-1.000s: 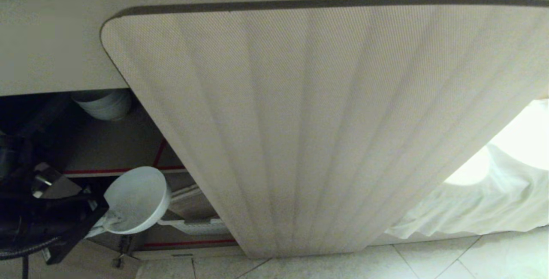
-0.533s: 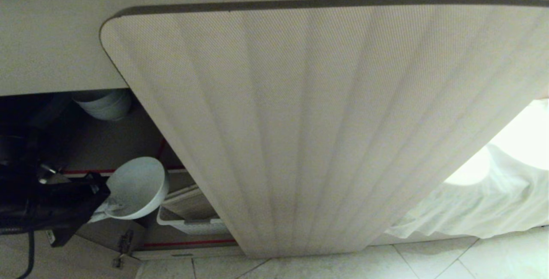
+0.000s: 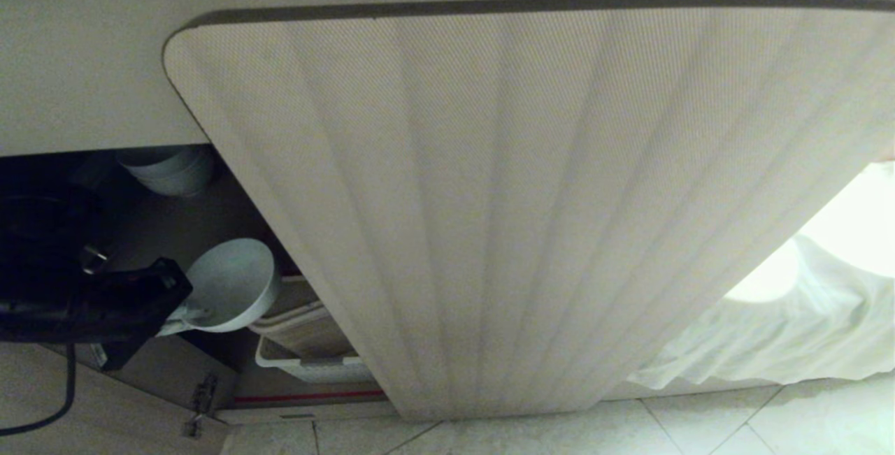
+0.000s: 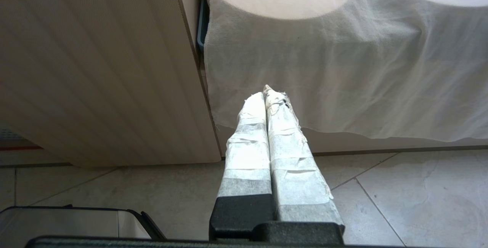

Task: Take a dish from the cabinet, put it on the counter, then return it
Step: Put it back into the cabinet

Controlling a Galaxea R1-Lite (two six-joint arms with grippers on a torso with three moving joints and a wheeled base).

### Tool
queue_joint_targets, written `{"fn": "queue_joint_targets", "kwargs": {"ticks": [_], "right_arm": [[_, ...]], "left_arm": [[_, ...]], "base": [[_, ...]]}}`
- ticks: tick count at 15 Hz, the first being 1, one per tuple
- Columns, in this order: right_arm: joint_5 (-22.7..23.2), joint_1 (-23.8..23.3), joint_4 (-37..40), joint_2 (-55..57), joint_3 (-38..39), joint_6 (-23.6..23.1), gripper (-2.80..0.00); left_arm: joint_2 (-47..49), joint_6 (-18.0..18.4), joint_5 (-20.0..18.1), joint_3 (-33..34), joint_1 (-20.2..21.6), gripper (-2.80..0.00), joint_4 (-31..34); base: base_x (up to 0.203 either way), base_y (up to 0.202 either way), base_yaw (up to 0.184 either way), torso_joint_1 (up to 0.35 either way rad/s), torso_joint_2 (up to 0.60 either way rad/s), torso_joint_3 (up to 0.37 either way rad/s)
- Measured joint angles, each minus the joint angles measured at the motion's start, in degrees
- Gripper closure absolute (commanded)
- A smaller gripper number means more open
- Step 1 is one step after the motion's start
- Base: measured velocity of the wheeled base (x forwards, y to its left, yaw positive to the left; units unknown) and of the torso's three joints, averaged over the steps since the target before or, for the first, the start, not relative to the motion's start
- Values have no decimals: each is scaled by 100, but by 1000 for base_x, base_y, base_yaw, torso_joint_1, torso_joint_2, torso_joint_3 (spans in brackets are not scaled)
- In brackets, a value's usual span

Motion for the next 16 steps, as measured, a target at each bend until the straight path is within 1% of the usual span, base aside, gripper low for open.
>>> {"fn": "queue_joint_targets", "kwargs": {"ticks": [8,12,16], "right_arm": [[0,0,0,0,0,3,0],[2,0,0,0,0,5,0],[2,0,2,0,0,5,0]], "left_arm": [[491,-78,22,-430,35,0,-5],[707,-467,51,-754,38,0,-9],[860,-546,90,-985,35,0,-6]], "base": [[0,0,0,0,0,0],[0,0,0,0,0,0],[0,0,0,0,0,0]]}}
